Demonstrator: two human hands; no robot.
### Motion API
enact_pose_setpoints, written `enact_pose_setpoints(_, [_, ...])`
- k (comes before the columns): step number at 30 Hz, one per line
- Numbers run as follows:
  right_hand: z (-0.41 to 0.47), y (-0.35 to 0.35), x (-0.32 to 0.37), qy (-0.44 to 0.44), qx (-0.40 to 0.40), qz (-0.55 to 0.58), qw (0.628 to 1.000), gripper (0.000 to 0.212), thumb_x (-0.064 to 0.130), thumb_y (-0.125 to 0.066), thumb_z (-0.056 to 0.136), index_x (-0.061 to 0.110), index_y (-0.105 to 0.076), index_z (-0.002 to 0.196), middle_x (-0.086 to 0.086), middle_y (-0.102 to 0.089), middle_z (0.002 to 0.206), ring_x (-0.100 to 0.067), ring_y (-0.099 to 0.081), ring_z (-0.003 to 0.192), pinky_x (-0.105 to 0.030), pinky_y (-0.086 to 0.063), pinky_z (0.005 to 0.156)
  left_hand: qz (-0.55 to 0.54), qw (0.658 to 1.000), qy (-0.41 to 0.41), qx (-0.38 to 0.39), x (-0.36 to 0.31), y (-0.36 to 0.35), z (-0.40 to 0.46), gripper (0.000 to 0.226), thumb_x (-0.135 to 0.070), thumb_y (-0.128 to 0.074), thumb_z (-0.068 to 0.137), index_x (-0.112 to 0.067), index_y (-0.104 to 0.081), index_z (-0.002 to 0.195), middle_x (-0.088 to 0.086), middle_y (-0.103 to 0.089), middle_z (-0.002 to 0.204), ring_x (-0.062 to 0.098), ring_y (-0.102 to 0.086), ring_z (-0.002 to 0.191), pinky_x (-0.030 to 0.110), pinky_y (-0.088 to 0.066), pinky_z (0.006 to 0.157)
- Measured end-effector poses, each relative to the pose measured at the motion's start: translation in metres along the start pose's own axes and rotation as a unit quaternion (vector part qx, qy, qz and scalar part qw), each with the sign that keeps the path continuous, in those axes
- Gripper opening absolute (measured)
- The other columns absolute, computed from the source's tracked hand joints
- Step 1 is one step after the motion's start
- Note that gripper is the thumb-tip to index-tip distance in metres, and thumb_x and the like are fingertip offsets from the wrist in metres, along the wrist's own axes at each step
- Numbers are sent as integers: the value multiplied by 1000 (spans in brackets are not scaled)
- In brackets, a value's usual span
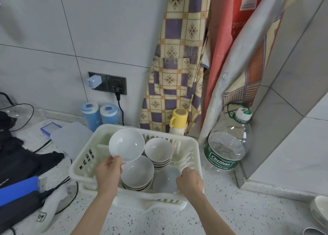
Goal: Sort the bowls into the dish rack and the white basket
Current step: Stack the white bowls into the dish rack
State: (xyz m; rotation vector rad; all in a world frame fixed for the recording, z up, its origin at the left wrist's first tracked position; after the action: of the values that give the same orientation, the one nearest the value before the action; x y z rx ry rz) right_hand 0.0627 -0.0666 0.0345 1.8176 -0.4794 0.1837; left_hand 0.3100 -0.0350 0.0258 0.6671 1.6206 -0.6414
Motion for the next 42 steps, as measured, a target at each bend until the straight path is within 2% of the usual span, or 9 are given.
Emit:
enact_pose_setpoints(4, [1, -3, -1, 6, 4, -29, 1000, 8, 9, -45, 82, 13, -51, 80, 0, -55, 82, -22, -54, 74, -25, -40, 60, -33, 999, 21, 0, 0, 0, 3, 18, -8, -59, 84, -2, -68, 70, 11, -59, 62, 11, -42, 47, 30, -39, 56])
enact_pose_setpoints(8, [3, -8, -3, 19, -1, -86, 996, 26, 12, -46, 89, 12, -59, 111, -4, -62, 109, -22, -63, 94, -26, -44, 70, -45, 999, 28, 4, 0, 2, 5, 20, -7, -59, 83, -7, -69, 65, 11, -60, 65, 7, -42, 45, 27, -40, 52])
enact_pose_setpoints(18, [7, -12, -1, 67, -9, -199, 978, 32, 11, -46, 94, 14, -45, 126, -5, -61, 118, -22, -58, 109, -30, -50, 81, -35, 999, 25, 16, 3, 1, 7, 20, -8, -59, 84, -11, -72, 69, 9, -66, 62, 4, -42, 41, 24, -39, 51])
enact_pose_setpoints(23, [6, -9, 1, 124, 5, -313, 942, 25, 25, -47, 100, 11, -56, 118, -4, -66, 110, -20, -65, 99, -25, -49, 73, -27, 999, 26, 23, 3, 3, 7, 20, -10, -59, 85, -10, -74, 70, 3, -68, 59, 5, -44, 43, 24, -42, 50])
enact_pose_setpoints(26, [11, 0, 2, 142, 22, -298, 944, 29, 28, -53, 98, 11, -57, 121, -5, -65, 115, -23, -65, 105, -29, -53, 81, -17, 999, 27, 26, 5, 4, 9, 18, -11, -59, 86, -5, -74, 77, -2, -69, 56, 8, -46, 46, 25, -43, 50])
enact_pose_setpoints(29, [14, 17, 0, 219, 26, -278, 935, 41, 39, -57, 94, 19, -52, 129, -4, -62, 122, -25, -58, 115, -36, -47, 90, -13, 999, 26, 36, 5, 4, 10, 17, -10, -59, 86, -2, -73, 81, -5, -63, 48, 6, -42, 39, 19, -39, 41])
enact_pose_setpoints(32, [14, 24, -9, 292, 44, -321, 900, 66, 50, -66, 84, 27, -42, 141, 1, -56, 129, -25, -45, 123, -39, -35, 100, -5, 999, 25, 47, 3, 3, 10, 18, -8, -58, 87, 2, -72, 81, -7, -59, 43, 4, -39, 34, 14, -35, 36])
enact_pose_setpoints(37, [16, 13, -20, 278, 34, -326, 903, 82, 55, -65, 78, 28, -29, 147, 0, -55, 133, -25, -37, 127, -38, -25, 106, 19, 998, 28, 60, 1, 3, 8, 17, -7, -59, 86, 3, -72, 81, -5, -57, 42, 4, -40, 35, 15, -34, 35])
enact_pose_setpoints(42, [19, 12, -21, 262, 18, -308, 914, 82, 54, -67, 76, 32, -31, 146, -1, -56, 132, -22, -40, 126, -34, -23, 104, 28, 997, 25, 68, -1, 3, 7, 19, -8, -58, 87, 4, -72, 82, -6, -57, 42, 3, -40, 34, 14, -35, 35])
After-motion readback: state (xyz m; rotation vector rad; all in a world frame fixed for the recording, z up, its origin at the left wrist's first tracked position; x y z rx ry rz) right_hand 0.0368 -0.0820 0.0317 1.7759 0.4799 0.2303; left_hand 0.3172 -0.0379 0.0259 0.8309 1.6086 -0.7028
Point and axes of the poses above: each hand's wrist, its own z-axis towards the middle knuckle, its own y-axis out of the back of the hand, x = y × z, the point moved 2 cm from there along z, towards the middle knuckle
